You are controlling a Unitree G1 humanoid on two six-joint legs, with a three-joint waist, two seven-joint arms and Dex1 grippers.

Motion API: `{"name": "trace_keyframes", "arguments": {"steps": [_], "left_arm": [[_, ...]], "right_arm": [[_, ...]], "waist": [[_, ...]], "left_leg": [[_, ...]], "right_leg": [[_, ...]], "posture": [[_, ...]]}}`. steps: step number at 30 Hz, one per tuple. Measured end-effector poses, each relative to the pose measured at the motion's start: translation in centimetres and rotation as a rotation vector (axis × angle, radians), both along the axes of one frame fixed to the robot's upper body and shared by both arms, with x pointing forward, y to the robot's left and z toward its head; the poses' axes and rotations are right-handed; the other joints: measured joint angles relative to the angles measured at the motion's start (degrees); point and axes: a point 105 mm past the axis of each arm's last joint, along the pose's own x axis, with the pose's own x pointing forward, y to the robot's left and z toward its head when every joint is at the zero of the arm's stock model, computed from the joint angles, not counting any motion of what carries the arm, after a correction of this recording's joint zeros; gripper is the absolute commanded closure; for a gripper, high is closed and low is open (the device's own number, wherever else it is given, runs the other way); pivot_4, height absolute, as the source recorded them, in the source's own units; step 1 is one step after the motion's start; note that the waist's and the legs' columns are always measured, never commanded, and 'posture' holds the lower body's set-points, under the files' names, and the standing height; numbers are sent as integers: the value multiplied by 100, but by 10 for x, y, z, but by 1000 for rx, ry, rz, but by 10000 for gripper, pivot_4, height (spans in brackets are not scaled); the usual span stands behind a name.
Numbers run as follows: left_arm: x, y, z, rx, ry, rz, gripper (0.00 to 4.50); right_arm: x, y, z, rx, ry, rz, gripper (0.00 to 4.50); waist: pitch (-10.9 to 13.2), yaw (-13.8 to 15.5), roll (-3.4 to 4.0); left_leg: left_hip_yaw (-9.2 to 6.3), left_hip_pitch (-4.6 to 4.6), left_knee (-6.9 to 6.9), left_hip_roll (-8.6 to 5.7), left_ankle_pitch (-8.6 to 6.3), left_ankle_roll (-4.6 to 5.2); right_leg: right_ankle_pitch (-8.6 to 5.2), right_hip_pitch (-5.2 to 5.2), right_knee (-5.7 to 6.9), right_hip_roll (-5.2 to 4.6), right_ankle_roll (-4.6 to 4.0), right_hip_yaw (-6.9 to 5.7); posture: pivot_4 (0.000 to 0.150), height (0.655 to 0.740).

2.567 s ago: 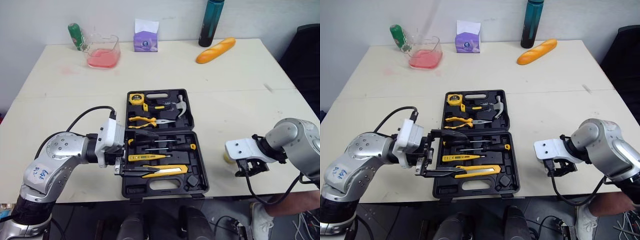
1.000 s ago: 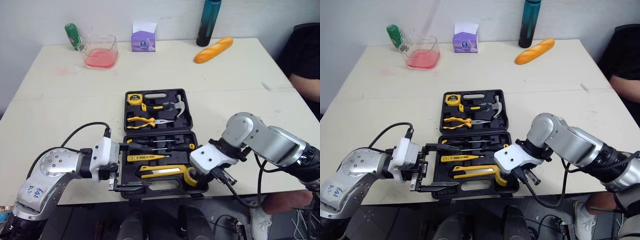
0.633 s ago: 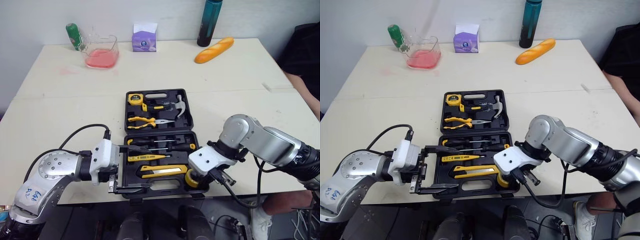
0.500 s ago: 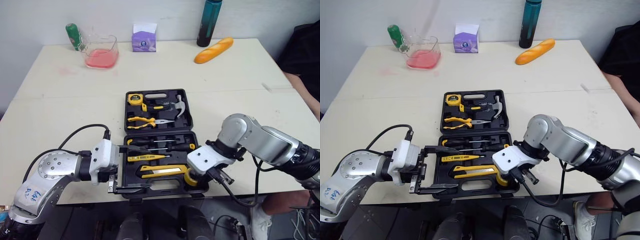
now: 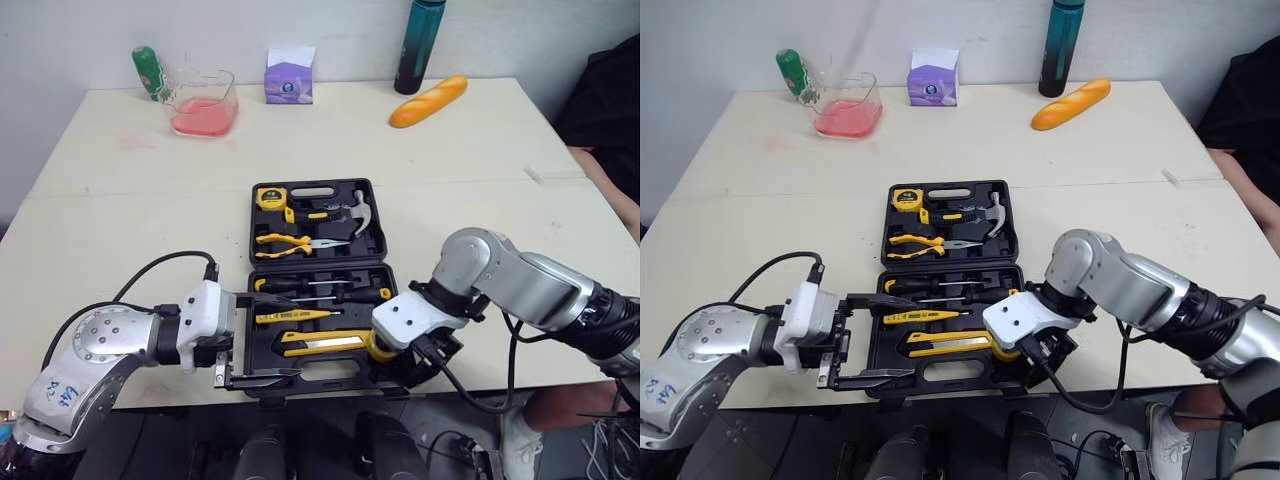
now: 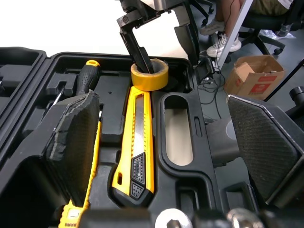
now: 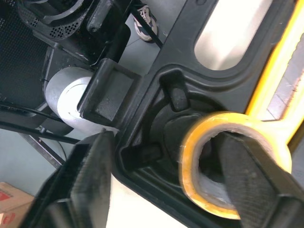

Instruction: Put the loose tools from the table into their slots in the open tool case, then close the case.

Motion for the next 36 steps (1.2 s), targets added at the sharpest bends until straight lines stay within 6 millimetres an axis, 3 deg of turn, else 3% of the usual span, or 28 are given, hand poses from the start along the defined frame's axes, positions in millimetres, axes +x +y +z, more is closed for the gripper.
{"name": "trace_keyframes", "arguments": {"steps": [25, 36], "left_arm": [[1, 3, 1, 6, -5, 2, 0], [1, 8, 2, 25, -15, 3, 0]], "right_arm": [[-15, -18, 19, 63, 100, -29, 13541], [-23, -23, 41, 443, 152, -101, 13541]], "waist": [[0, 4, 0], [-1, 26, -6]], "left_leg": [[0, 0, 0, -1, -2, 0], [0, 0, -1, -1, -3, 4]], "right_leg": [[-1, -3, -11, -4, -1, 1], [0, 2, -15, -4, 0, 0]], "posture": [[1500, 7400], [1500, 7400]]}}
